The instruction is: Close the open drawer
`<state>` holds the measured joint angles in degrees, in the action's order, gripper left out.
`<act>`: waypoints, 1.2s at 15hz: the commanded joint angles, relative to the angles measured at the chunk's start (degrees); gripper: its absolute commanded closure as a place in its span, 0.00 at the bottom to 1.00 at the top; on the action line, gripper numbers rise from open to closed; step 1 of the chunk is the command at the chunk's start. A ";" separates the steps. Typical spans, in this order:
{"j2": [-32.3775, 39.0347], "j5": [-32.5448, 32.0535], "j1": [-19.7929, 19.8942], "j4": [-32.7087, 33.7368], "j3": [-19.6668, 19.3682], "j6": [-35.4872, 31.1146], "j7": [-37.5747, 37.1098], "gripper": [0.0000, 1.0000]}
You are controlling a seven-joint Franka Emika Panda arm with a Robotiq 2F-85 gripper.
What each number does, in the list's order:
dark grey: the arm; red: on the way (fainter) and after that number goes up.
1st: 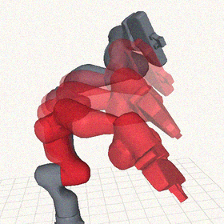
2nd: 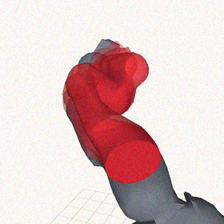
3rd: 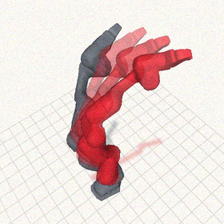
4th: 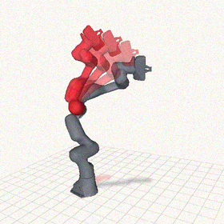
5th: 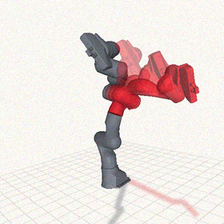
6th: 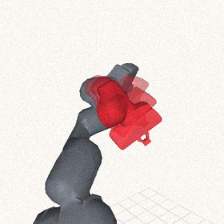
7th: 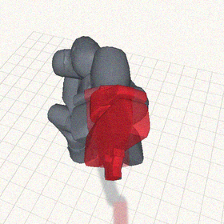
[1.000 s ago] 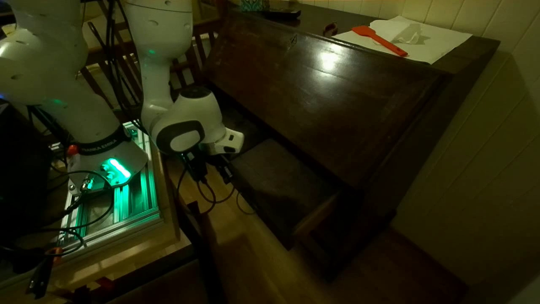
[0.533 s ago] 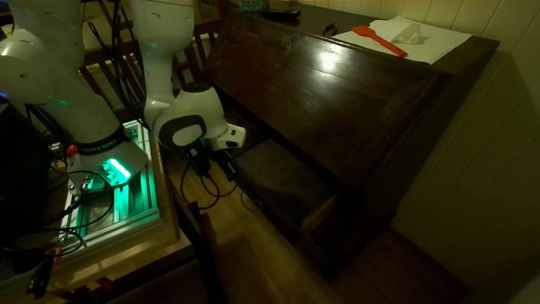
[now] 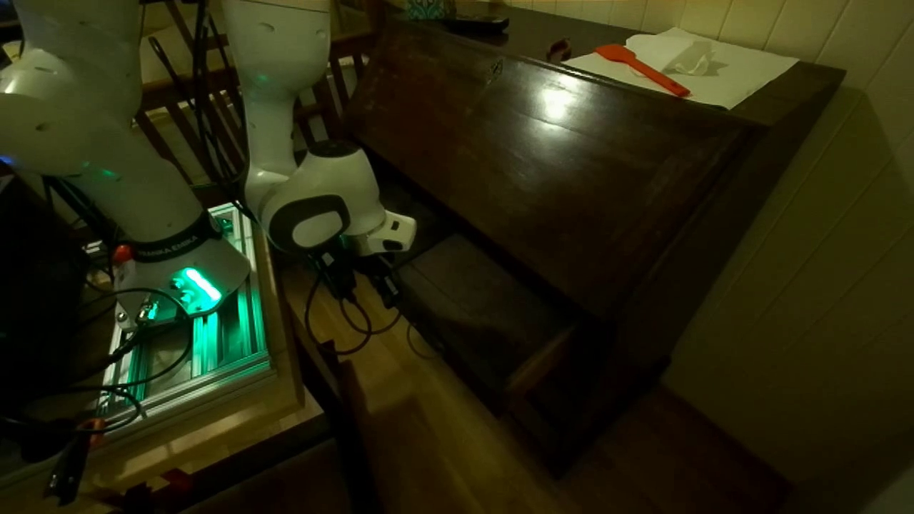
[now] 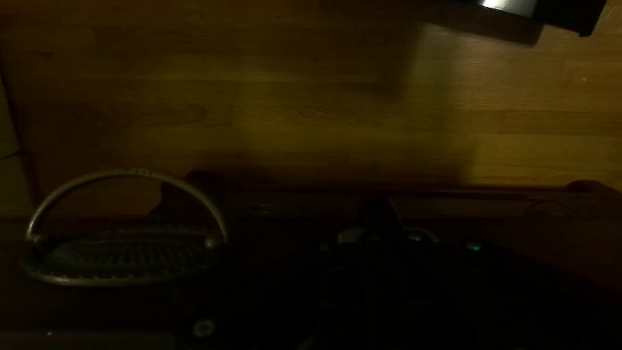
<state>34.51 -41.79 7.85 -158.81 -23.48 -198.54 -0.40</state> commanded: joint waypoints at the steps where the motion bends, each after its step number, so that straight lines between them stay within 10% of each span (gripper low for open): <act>1: 0.00 0.00 0.01 0.01 0.00 0.00 0.00 0.99; 8: 1.61 -8.54 6.55 0.18 9.12 6.33 -6.49 1.00; 18: 4.96 -7.25 12.62 -1.11 16.60 -11.17 -11.90 1.00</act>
<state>39.86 -49.00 18.63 -159.92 -10.01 -203.10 -9.38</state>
